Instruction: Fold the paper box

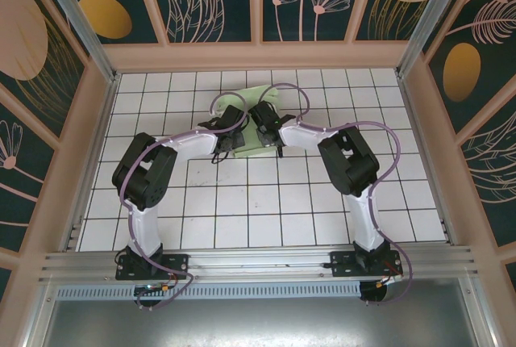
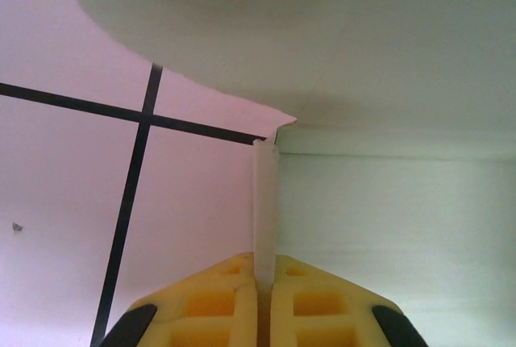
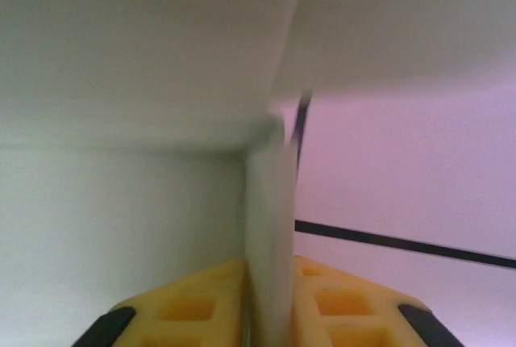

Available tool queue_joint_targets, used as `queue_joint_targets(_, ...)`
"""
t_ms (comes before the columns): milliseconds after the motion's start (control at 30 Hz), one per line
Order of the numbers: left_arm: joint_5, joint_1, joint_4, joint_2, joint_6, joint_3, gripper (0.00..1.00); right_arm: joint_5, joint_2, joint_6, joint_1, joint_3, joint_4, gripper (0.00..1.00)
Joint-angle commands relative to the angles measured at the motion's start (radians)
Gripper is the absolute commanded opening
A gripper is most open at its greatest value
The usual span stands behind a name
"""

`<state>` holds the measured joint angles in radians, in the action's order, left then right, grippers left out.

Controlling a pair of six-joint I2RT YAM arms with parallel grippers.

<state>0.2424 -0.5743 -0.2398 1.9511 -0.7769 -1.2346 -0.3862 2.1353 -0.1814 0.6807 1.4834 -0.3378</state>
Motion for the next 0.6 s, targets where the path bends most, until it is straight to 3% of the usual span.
queue_joint_targets(0,0.000,0.003,-0.025,-0.037,0.004,0.014,0.07,-0.074,0.046,-0.007,-0.009,0.008,-0.056,0.24)
queue_joint_targets(67,0.000,0.003,-0.026,-0.038,0.003,0.014,0.07,-0.074,0.056,0.000,-0.006,0.019,-0.062,0.08)
queue_joint_targets(133,0.001,0.002,-0.027,-0.036,0.005,0.013,0.07,-0.070,0.061,0.005,-0.006,0.021,-0.061,0.01)
queue_joint_targets(333,0.005,0.003,-0.033,-0.032,0.007,0.004,0.07,-0.129,0.076,0.017,0.002,0.031,-0.076,0.00)
queue_joint_targets(367,0.003,0.003,-0.033,-0.032,0.008,0.003,0.07,-0.147,0.076,0.016,0.004,0.029,-0.074,0.03)
queue_joint_targets(400,0.002,0.003,-0.032,-0.031,0.008,0.003,0.07,-0.158,0.075,0.016,0.005,0.025,-0.066,0.19)
queue_joint_targets(433,0.001,0.003,-0.032,-0.031,0.008,0.003,0.07,-0.155,0.073,0.017,0.005,0.022,-0.062,0.22)
queue_joint_targets(467,0.001,0.002,-0.032,-0.031,0.006,0.003,0.07,-0.152,0.074,0.018,0.005,0.021,-0.058,0.17)
queue_joint_targets(500,0.001,0.003,-0.033,-0.031,0.007,0.003,0.07,-0.152,0.075,0.020,0.005,0.022,-0.058,0.00)
queue_joint_targets(567,0.004,0.003,-0.033,-0.031,0.008,0.001,0.07,-0.162,0.082,0.027,0.008,0.027,-0.061,0.00)
